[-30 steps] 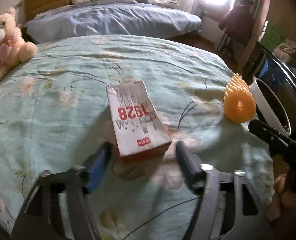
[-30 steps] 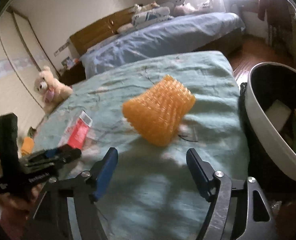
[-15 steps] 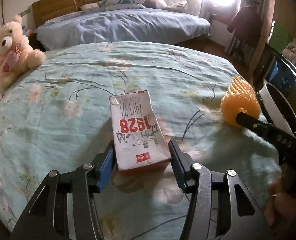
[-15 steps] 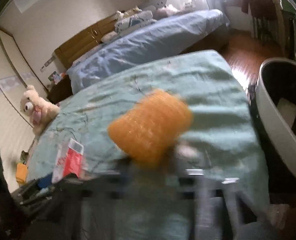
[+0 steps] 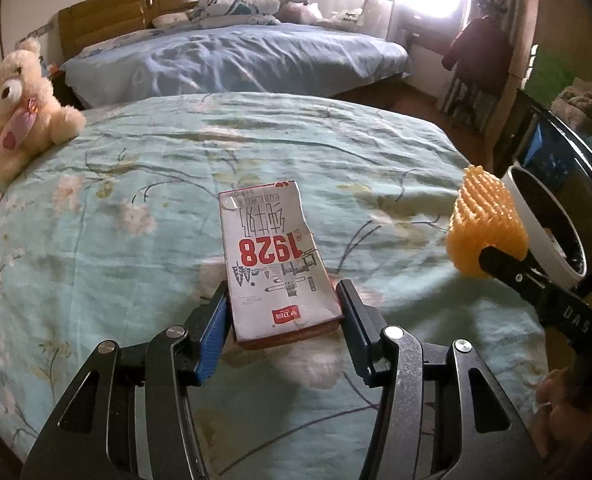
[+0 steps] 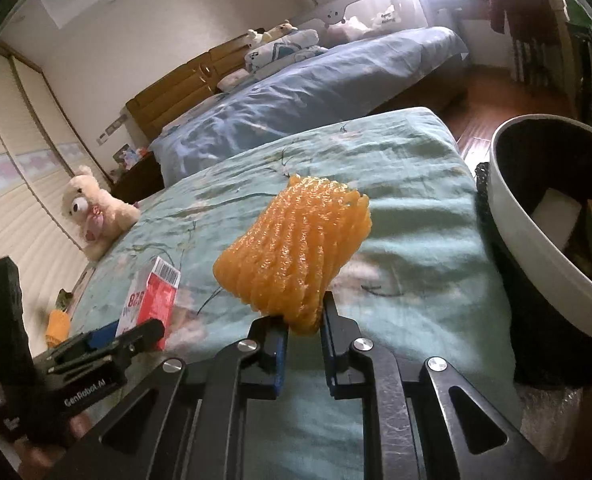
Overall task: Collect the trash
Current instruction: 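Carry the red box and orange mesh sleeve over the trash bin with both tools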
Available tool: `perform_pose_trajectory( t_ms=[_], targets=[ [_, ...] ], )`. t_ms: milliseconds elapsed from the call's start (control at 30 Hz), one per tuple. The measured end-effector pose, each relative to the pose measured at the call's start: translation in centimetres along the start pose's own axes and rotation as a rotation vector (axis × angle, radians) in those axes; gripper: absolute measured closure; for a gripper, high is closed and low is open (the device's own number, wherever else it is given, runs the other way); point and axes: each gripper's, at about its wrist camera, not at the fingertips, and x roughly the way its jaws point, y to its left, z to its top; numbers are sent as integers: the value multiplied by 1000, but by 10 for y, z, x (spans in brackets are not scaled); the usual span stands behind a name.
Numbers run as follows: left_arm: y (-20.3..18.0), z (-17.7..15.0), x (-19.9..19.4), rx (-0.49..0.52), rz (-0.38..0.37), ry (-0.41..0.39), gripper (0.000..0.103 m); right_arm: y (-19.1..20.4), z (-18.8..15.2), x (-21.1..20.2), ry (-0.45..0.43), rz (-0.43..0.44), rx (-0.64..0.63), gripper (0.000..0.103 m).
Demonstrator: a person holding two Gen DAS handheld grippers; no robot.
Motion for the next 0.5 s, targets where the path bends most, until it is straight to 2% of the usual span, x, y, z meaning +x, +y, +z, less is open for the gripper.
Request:
perform_pose_trajectory(
  t_ms=[500],
  targets=[
    [-32, 0, -16, 76, -42, -26, 52, -2, -5, -32, -45, -4, -8, 88]
  ],
)
